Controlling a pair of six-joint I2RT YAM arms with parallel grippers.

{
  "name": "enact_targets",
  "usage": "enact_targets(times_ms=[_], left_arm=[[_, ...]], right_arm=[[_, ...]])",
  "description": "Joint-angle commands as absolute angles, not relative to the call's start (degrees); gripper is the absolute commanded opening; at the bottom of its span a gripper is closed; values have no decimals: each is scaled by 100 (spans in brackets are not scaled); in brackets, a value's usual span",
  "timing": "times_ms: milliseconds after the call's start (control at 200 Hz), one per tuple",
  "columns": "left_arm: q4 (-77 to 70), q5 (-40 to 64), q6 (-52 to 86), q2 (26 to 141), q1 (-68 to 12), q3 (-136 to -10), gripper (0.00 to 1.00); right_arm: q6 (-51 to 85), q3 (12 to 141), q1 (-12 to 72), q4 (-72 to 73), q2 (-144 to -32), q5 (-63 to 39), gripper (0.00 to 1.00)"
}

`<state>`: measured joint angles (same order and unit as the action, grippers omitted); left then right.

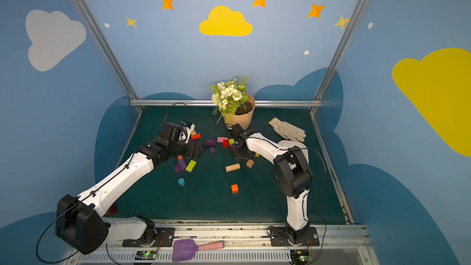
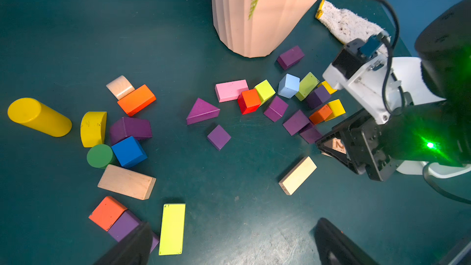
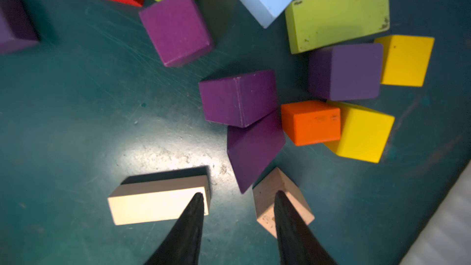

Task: Pick purple bricks into the storage bin
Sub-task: Adjust the building block at the center of the board.

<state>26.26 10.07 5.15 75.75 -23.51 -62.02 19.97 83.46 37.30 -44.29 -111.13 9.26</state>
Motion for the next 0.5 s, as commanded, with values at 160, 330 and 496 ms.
enact_targets(times_ms=[160, 330, 496], left_arm=[[2528, 1143, 598, 7495, -2172, -6152, 100], [2498, 1172, 632, 7488, -2102, -6134, 100], [2483, 1178, 659, 7492, -2049, -6125, 100]], right_arm=[[1154, 8439, 3775, -4314, -11338, 1124, 47], [856, 8424, 3771, -4228, -11416, 1254, 47], [714, 8325, 3780, -4105, -11417, 1197, 48]])
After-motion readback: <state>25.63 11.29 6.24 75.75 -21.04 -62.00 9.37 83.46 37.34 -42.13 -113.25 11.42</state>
